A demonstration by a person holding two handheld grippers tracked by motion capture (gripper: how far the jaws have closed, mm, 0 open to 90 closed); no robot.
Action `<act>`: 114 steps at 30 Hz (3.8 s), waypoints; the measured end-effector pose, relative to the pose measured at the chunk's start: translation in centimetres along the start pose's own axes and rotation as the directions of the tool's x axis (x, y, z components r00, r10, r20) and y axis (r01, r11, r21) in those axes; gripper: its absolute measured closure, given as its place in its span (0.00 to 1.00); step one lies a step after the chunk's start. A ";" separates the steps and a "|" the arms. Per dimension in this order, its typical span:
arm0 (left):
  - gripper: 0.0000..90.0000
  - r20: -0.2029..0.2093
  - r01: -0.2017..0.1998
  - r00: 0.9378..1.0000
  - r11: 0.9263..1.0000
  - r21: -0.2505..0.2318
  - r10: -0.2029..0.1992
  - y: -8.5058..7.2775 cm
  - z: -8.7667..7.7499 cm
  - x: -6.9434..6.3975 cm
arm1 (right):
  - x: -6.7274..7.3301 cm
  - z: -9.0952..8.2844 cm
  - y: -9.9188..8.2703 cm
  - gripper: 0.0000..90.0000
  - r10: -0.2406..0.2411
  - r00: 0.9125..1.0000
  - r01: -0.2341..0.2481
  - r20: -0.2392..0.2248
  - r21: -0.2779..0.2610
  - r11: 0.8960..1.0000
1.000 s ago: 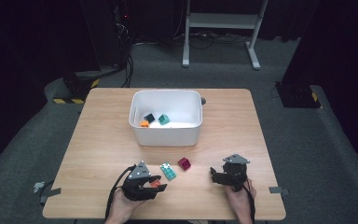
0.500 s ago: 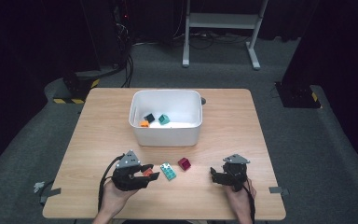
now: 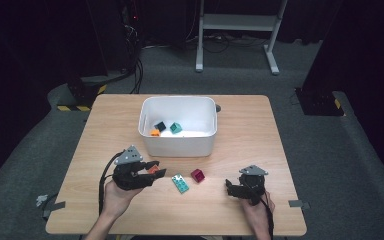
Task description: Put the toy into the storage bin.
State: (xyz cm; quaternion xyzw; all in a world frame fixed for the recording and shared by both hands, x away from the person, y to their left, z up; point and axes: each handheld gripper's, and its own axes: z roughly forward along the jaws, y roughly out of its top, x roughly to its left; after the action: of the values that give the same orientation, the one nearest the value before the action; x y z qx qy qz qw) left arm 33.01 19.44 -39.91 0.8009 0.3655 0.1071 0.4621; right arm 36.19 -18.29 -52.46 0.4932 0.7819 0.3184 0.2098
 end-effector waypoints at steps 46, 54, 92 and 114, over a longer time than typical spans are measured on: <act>0.64 -0.065 -0.034 0.997 0.999 -0.016 0.033 7.9 0.7 3.9 | 0.0 0.0 0.0 0.15 -0.001 1.000 0.001 0.000 0.000 1.000; 0.64 -0.073 0.003 0.997 0.999 -0.032 -0.005 9.4 1.7 4.9 | 0.0 0.0 0.0 0.15 -0.001 1.000 0.001 0.000 0.000 1.000; 0.63 -0.184 0.158 0.970 0.987 -0.030 -0.161 10.2 7.2 10.3 | 0.0 0.0 0.0 0.15 -0.001 1.000 0.001 0.000 0.000 1.000; 0.35 -0.188 0.079 0.978 0.995 -0.067 -0.090 9.7 5.5 8.6 | 0.0 0.0 0.0 0.15 -0.001 1.000 0.001 0.000 0.000 1.000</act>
State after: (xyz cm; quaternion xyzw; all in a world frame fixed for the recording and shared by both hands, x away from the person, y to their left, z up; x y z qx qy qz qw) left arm 46.64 18.69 -36.40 0.7565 0.4386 0.1745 0.4527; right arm 36.19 -18.29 -52.46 0.4928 0.7821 0.3184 0.2101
